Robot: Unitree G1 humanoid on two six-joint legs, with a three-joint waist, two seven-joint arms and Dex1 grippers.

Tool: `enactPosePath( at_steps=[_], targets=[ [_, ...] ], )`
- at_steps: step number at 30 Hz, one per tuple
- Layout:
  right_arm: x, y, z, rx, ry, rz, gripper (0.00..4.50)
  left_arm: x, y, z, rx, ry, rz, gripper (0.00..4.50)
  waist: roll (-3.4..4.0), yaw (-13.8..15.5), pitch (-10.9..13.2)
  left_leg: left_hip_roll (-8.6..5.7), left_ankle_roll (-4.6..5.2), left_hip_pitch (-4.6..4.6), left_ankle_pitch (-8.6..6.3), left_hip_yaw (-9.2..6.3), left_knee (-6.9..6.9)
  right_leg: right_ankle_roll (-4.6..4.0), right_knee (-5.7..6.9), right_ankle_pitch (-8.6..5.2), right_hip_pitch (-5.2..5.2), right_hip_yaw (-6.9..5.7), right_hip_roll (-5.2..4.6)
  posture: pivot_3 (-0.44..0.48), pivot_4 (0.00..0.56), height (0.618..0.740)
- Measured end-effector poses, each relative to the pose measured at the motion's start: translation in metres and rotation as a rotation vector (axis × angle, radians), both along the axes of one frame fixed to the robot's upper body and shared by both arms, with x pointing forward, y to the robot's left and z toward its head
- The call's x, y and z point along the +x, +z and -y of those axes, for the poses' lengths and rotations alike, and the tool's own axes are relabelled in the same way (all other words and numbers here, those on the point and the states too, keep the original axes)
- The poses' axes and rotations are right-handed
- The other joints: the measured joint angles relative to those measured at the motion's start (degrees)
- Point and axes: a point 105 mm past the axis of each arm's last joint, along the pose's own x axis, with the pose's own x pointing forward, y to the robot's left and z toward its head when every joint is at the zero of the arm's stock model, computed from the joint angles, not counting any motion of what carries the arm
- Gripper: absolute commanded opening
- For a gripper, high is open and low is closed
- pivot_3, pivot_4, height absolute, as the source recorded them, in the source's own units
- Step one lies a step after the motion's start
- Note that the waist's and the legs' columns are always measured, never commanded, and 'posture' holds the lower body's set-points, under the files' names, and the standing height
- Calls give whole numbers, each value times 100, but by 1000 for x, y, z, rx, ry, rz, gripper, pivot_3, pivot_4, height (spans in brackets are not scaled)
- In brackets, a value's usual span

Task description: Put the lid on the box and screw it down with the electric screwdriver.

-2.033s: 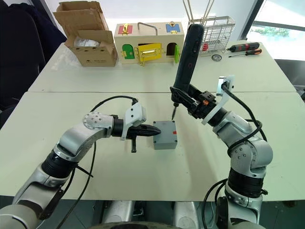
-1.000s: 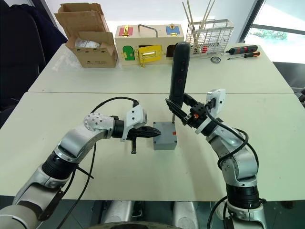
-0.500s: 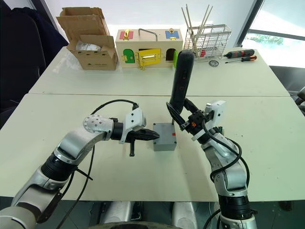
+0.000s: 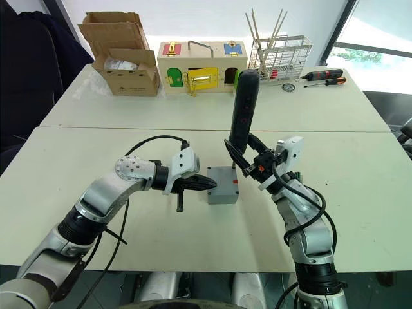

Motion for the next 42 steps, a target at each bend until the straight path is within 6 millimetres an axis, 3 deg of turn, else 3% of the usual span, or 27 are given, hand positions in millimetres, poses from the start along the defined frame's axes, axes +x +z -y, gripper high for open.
enactPosePath(
  at_steps=[35, 42],
  targets=[
    [0, -4, 1, -11, 0, 8, 1885, -1, -3, -1, 2, 1, 4, 0, -8, 2, -53, 1, -2, 9, -7, -5, -13, -33, -10, -19, 3, -10, -21, 0, 150, 728],
    [7, 25, 2, -60, 51, -51, 1885, -2, 0, -3, -28, 22, 10, 0, 26, 10, -14, -1, -2, -27, -7, -4, -14, -36, -8, -17, -34, -9, -47, 0, 150, 728]
  ],
)
